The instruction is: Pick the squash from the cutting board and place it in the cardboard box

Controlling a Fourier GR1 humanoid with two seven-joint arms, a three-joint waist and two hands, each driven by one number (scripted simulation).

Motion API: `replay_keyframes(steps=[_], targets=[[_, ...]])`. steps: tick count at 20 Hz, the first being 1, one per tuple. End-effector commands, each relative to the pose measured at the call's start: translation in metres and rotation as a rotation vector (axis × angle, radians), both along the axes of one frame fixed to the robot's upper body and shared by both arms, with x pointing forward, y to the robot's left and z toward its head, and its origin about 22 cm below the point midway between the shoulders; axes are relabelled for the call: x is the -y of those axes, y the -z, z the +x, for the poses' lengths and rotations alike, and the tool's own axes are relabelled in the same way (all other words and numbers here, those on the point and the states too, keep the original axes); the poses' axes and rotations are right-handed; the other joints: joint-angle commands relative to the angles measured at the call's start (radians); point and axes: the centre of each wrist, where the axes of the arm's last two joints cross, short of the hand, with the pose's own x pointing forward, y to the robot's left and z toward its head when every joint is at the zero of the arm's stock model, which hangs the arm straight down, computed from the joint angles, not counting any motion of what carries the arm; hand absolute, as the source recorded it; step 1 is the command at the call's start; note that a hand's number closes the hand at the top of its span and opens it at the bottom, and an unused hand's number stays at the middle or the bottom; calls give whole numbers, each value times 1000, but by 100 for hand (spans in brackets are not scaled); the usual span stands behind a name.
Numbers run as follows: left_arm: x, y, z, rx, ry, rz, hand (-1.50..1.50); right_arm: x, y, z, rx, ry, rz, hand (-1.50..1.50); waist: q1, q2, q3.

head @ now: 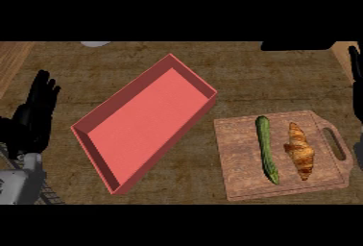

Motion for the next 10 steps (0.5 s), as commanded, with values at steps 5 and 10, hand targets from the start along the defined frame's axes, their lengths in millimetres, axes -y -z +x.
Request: replay_keyframes(steps=[5,10], targets=[[-62,4,-4,-170,-79,422,0,-16,61,-24,-208,-455,27,-150,27,-1,-25],[-51,17,-7,-234,-56,482,0,11,68,-48,-253,-564,-684,-150,47,12,-29]])
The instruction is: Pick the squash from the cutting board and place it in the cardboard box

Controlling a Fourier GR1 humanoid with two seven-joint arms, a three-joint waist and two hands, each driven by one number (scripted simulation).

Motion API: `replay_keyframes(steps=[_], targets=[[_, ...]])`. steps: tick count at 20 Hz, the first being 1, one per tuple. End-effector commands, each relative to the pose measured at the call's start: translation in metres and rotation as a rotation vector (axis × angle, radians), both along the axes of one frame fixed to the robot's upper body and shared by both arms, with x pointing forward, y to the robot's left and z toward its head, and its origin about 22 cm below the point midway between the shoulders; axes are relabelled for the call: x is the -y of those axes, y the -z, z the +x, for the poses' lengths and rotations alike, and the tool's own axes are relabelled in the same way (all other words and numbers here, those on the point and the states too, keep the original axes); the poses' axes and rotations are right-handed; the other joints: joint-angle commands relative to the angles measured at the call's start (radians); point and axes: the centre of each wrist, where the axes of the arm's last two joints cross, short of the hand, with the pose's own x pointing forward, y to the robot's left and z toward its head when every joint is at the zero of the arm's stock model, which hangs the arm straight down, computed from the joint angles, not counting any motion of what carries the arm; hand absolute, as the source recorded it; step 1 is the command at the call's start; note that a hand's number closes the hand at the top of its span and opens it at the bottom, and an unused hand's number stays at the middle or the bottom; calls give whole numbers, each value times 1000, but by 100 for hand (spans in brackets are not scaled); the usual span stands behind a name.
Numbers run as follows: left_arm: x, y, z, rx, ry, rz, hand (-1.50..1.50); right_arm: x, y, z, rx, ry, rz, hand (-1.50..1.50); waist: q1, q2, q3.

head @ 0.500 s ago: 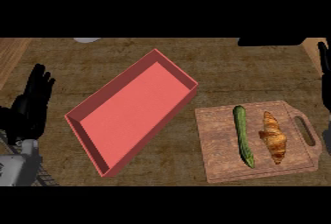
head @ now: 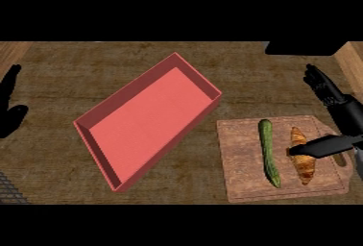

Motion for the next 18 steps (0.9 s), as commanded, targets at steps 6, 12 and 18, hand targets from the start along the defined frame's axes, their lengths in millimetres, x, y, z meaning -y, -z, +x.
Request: replay_keyframes(steps=[6,12,18], targets=[[30,54,-13,-68,-71,-306,0,36,88,-55,-37,-203,185,-150,2,-1,16],[30,62,-7,-69,-74,-301,0,75,58,-36,68,-253,-135,-150,13,3,10],[44,61,-5,-76,-35,-306,0,90,23,-22,-16,-358,-490,-150,41,-4,8]])
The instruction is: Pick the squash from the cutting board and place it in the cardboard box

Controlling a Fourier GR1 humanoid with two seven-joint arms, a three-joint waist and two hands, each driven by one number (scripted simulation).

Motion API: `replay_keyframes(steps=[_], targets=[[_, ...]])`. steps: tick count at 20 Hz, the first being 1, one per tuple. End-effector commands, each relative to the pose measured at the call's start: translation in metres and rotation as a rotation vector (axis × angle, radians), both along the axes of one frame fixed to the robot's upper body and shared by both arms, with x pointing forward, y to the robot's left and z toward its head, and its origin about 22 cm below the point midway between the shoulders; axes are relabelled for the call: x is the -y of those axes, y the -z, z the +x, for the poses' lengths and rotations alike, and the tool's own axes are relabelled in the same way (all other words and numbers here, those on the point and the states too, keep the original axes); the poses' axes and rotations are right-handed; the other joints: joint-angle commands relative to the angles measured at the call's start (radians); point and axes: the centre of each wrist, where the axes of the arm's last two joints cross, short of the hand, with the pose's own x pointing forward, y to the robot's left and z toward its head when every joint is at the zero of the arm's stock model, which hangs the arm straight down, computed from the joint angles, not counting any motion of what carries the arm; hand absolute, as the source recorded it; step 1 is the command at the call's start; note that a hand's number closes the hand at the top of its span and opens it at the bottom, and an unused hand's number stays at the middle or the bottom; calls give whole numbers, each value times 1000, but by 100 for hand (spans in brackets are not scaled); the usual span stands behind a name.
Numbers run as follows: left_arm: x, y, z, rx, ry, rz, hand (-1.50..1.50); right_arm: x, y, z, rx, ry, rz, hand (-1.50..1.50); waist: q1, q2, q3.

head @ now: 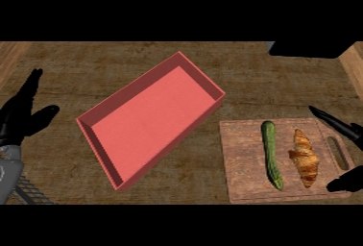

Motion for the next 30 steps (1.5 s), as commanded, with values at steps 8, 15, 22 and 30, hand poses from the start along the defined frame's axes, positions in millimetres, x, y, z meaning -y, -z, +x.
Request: replay_keyframes(steps=[8,15,22,30], targets=[[11,38,-10,-27,-38,-346,0,-24,-17,28,-112,-159,-458,-150,27,-8,16],[2,27,-11,-18,-41,-343,0,-47,-9,45,-156,-153,-534,-150,20,-12,18],[8,46,-17,-30,-68,-361,0,-81,6,52,-158,-182,-534,-150,-5,-14,17],[4,36,-19,-24,-55,-360,0,-88,12,51,-175,-243,-530,-150,-10,-18,19]])
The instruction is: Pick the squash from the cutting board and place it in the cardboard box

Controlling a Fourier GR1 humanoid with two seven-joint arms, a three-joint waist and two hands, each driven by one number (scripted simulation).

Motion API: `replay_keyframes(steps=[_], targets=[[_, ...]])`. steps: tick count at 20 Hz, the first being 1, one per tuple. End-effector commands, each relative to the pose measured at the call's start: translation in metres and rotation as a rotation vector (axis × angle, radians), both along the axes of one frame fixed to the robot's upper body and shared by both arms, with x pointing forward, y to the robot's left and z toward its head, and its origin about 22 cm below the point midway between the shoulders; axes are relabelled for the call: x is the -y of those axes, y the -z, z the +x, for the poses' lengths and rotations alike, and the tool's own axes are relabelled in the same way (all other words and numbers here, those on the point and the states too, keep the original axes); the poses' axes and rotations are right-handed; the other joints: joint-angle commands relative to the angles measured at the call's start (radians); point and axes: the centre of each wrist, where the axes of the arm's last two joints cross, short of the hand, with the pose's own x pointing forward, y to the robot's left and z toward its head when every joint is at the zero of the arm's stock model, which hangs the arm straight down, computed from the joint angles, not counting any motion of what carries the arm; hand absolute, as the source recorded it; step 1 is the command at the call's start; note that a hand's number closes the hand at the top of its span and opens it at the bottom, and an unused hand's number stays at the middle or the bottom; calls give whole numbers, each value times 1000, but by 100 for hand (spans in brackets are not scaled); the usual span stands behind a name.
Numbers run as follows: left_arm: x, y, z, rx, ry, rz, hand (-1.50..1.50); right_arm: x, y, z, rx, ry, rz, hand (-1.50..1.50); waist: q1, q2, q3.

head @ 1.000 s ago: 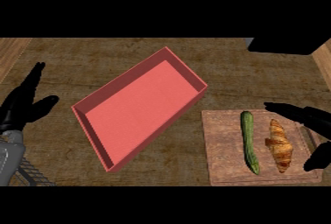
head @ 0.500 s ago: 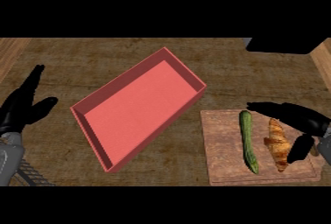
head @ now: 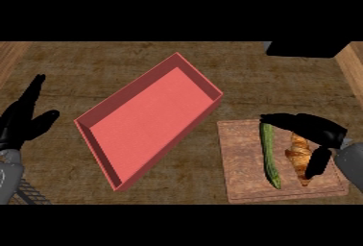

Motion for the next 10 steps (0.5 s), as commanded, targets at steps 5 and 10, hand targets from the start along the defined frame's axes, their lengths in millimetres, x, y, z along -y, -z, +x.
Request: replay_keyframes(steps=[5,10], targets=[[3,32,-19,18,-95,-358,0,-23,6,1,-24,-74,74,-150,7,-11,19],[10,39,-21,-3,-99,-371,0,-22,2,-6,-19,-110,66,-150,-14,-15,19]])
